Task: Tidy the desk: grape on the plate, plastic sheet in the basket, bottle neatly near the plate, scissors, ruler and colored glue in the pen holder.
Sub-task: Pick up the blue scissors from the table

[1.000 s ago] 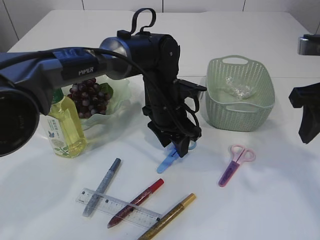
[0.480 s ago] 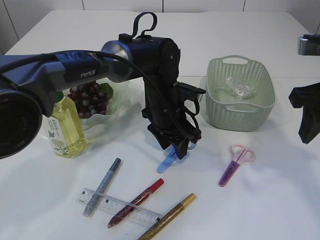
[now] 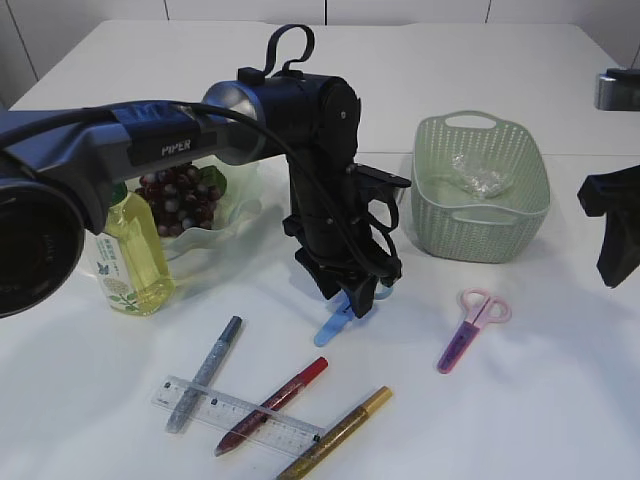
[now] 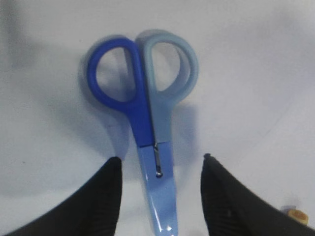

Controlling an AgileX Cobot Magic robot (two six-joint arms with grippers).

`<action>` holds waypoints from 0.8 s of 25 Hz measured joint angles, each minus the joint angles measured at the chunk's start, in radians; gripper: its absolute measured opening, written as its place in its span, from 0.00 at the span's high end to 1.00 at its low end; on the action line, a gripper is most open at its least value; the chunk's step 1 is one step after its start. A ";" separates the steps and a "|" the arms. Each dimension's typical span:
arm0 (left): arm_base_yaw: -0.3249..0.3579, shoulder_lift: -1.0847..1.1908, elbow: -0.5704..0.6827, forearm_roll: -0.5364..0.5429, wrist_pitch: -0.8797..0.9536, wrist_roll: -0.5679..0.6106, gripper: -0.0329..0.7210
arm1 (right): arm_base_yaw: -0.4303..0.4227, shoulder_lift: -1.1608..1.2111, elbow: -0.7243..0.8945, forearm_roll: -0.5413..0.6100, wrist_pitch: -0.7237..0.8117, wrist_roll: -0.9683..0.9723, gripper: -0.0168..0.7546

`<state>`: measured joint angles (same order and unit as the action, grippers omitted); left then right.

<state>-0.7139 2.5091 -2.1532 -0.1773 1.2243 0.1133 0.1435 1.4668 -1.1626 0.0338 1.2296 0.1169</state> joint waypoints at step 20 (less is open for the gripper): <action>-0.014 0.001 0.000 0.004 0.000 -0.026 0.46 | 0.000 0.000 0.000 0.000 -0.002 -0.003 0.42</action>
<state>-0.7274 2.5103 -2.1532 -0.1733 1.2243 0.0869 0.1435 1.4668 -1.1626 0.0338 1.2278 0.1143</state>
